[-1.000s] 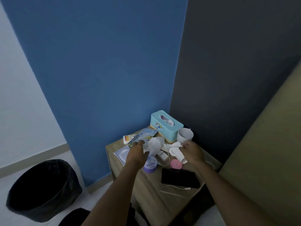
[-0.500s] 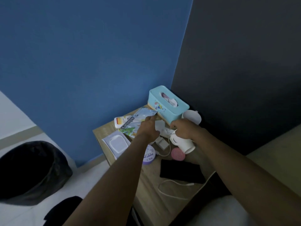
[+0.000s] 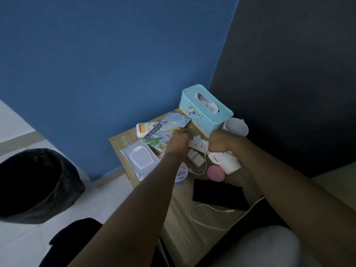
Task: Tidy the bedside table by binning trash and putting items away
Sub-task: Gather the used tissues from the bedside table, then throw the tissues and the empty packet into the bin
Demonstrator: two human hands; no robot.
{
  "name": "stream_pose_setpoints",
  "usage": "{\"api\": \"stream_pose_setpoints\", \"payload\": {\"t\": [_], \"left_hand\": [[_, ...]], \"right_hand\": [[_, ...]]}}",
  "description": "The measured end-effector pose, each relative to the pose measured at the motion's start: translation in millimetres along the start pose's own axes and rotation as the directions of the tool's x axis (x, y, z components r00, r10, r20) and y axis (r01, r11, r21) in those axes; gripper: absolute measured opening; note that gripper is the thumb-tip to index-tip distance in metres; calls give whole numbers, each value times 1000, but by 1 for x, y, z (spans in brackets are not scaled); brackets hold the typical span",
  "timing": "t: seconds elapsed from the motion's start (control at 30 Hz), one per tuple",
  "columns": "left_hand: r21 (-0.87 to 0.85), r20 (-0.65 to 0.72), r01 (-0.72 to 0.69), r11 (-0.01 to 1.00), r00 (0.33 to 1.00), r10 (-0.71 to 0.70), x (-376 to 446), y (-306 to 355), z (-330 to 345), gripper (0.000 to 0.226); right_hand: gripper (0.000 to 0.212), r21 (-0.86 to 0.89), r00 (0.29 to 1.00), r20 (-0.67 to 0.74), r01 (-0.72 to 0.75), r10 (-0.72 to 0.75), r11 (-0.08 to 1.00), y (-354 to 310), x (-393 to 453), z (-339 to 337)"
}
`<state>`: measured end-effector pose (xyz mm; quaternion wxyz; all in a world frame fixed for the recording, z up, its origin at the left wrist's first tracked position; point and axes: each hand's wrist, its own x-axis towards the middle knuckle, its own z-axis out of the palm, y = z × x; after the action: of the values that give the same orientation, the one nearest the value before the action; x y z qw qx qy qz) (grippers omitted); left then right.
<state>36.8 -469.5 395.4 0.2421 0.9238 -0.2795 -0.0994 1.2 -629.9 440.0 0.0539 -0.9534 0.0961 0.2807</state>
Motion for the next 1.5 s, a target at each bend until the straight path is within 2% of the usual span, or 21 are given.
{"api": "stream_pose_setpoints", "payload": {"t": [0.27, 0.37, 0.4, 0.5, 0.6, 0.77, 0.87, 1.03, 1.13, 1.23, 1.37, 1.5], "left_hand": [[-16, -64, 8, 1000, 998, -9, -2, -2, -13, 34], [-16, -84, 27, 1000, 996, -28, -6, 1, -21, 31], [-19, -91, 24, 1000, 996, -26, -8, 3, -25, 32], [-46, -117, 7, 999, 993, -12, -15, 8, -37, 35], [-65, -137, -10, 998, 991, 1, -22, 13, -51, 36], [-78, -178, 2, 997, 984, -16, -34, 24, -83, 30], [-60, -217, 0, 998, 976, -13, -41, 29, -103, 26], [-27, -316, 21, 999, 948, -28, -61, 27, -134, 19], [-26, -361, 74, 997, 929, -79, -77, 13, -152, 17], [-97, -393, 130, 987, 906, -158, -99, -17, -172, 18], [-231, -445, 183, 956, 853, -271, -138, -77, -192, 14], [-316, -480, 287, 904, 774, -414, -189, -144, -205, 11]], "right_hand": [[19, 12, 999, 36, -4, 3, 1000, -2, -12, -17], [11, 28, 1000, 19, 21, -21, 999, -4, -21, -25], [15, 29, 1000, 5, 28, -28, 999, -5, -24, -28], [30, 7, 996, -72, 46, -46, 999, -8, -35, -40], [30, 46, 978, -200, 62, -51, 997, -12, -48, -51], [28, 127, 901, -431, 119, -53, 985, -20, -74, -67], [27, 119, 865, -499, 134, -57, 984, -23, -84, -75], [26, 110, 845, -529, 152, -72, 982, -36, -98, -83], [32, 125, 830, -552, 183, -85, 975, -55, -105, -80], [40, 90, 831, -542, 208, -128, 974, -85, -105, -71], [30, 47, 828, -518, 276, -213, 960, -146, -101, -53], [23, -12, 832, -436, 374, -342, 927, -219, -91, -28]]}}
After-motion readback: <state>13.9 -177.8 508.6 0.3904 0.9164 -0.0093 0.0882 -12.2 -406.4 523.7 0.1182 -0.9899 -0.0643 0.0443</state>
